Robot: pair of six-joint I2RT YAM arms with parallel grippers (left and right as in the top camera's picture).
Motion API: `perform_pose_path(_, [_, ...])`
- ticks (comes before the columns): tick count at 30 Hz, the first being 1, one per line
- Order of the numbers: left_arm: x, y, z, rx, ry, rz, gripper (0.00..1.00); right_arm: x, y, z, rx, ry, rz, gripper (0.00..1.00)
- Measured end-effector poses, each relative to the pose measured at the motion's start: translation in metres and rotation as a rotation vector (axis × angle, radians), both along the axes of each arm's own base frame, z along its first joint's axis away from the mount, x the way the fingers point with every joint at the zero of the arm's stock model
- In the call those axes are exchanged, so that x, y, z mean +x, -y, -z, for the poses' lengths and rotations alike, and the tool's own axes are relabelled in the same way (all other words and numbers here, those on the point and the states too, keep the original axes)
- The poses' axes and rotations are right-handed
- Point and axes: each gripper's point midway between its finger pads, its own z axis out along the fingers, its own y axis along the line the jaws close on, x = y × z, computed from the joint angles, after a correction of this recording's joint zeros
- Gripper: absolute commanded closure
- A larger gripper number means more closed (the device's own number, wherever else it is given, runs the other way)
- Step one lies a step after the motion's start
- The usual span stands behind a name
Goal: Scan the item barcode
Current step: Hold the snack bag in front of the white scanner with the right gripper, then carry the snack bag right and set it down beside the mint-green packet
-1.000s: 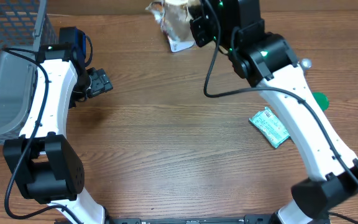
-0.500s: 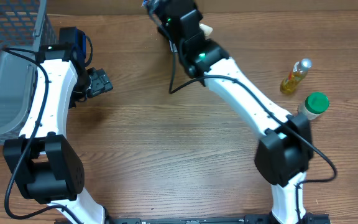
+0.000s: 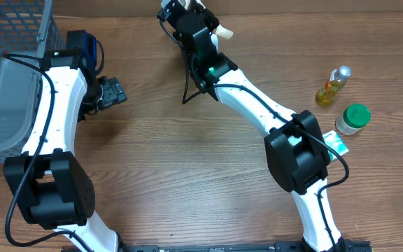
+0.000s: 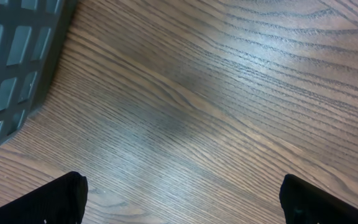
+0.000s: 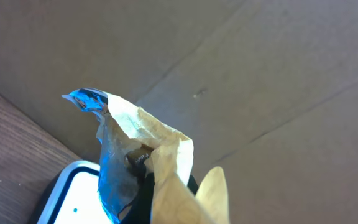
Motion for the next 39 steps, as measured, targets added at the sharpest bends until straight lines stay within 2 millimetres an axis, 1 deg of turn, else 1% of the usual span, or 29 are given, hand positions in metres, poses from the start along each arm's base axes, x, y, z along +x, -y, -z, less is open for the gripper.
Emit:
perform_pose_path(5, [0.000, 0.000, 0.000, 0.000, 0.000, 0.000, 0.00, 0.003, -0.003, 0.021, 0.035, -0.031, 0.004, 0.96])
perform_pose_path(8, [0.000, 0.000, 0.000, 0.000, 0.000, 0.000, 0.01, 0.002, -0.003, 0.026, 0.053, -0.047, 0.008, 0.96])
perform_pose_path(11, [0.000, 0.000, 0.000, 0.000, 0.000, 0.000, 0.00, 0.000, -0.003, 0.033, 0.060, -0.077, 0.011, 0.96])
perform_pose_path(12, [0.000, 0.000, 0.000, 0.000, 0.000, 0.000, 0.00, -0.001, -0.004, 0.038, 0.066, -0.098, 0.008, 0.96])
perform_pose_path(14, [0.000, 0.000, 0.000, 0.000, 0.000, 0.000, 0.00, -0.005, -0.007, 0.050, 0.082, -0.149, -0.008, 0.96])
perform_pose_path(18, [0.000, 0.000, 0.000, 0.000, 0.000, 0.000, 0.00, -0.010, -0.014, 0.060, 0.108, -0.197, -0.037, 0.96])
perform_pose_path(23, [0.000, 0.000, 0.000, 0.000, 0.000, 0.000, 0.00, -0.012, -0.018, 0.062, 0.181, -0.216, -0.041, 0.96])
perform_pose_path(29, [0.000, 0.000, 0.000, 0.000, 0.000, 0.000, 0.00, -0.012, -0.020, 0.062, 0.212, -0.222, -0.043, 0.96])
perform_pose_path(36, [0.000, 0.000, 0.000, 0.000, 0.000, 0.000, 0.00, -0.011, -0.016, 0.065, 0.266, -0.239, -0.025, 0.96])
perform_pose_path(39, [0.000, 0.000, 0.000, 0.000, 0.000, 0.000, 0.00, -0.015, -0.013, 0.064, 0.281, -0.274, -0.027, 0.97])
